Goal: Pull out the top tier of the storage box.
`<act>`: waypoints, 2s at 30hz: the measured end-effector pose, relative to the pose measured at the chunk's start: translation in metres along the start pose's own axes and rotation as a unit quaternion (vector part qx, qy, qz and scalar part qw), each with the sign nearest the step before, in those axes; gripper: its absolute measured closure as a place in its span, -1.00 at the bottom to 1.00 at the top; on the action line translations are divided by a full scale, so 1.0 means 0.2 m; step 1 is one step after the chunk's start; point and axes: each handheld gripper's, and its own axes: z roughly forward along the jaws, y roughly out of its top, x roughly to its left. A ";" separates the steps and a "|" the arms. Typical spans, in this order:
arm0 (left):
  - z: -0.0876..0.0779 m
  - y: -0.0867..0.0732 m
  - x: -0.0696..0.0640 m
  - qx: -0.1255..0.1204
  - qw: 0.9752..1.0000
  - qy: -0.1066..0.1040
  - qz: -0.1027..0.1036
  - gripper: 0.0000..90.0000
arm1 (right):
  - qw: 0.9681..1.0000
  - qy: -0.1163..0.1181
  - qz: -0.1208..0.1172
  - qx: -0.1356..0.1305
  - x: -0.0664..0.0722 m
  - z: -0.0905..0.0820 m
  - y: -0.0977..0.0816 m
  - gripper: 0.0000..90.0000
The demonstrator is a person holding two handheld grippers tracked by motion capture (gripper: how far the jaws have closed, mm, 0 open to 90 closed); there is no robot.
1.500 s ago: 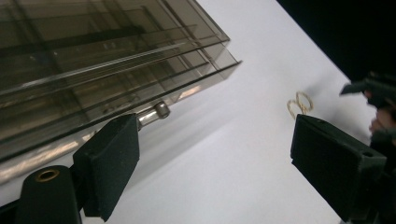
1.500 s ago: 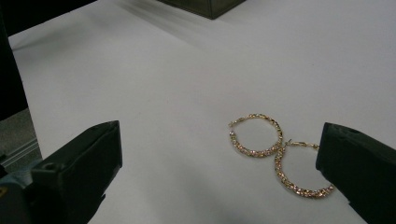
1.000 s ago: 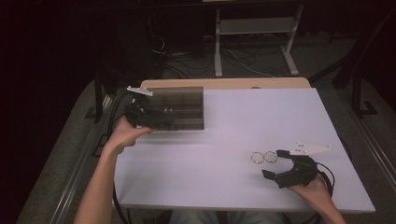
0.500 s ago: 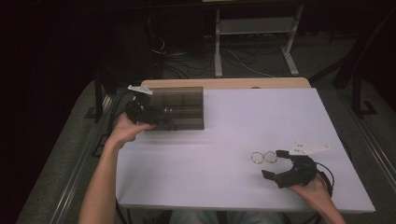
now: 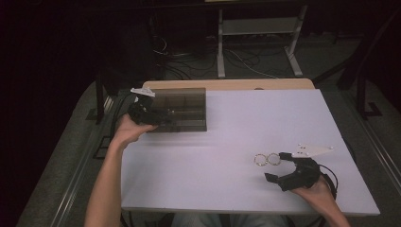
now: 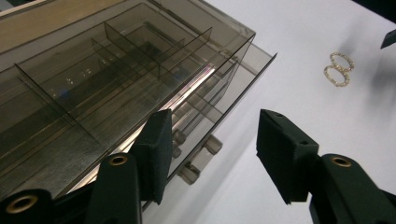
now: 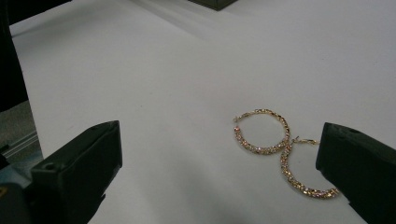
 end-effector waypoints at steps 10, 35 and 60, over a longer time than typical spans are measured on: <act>0.03 -0.01 0.03 0.012 1.000 -0.003 0.004 0.26 | 1.000 -0.003 0.000 0.009 0.00 0.01 0.00 -1.00; 0.05 -0.04 0.04 0.016 0.999 -0.004 0.032 0.64 | 1.000 -0.004 -0.001 0.005 -0.01 0.01 0.00 -1.00; 0.02 -0.11 -0.02 -0.004 0.999 -0.002 0.049 0.66 | 1.000 -0.005 -0.002 0.005 0.00 0.01 0.00 -1.00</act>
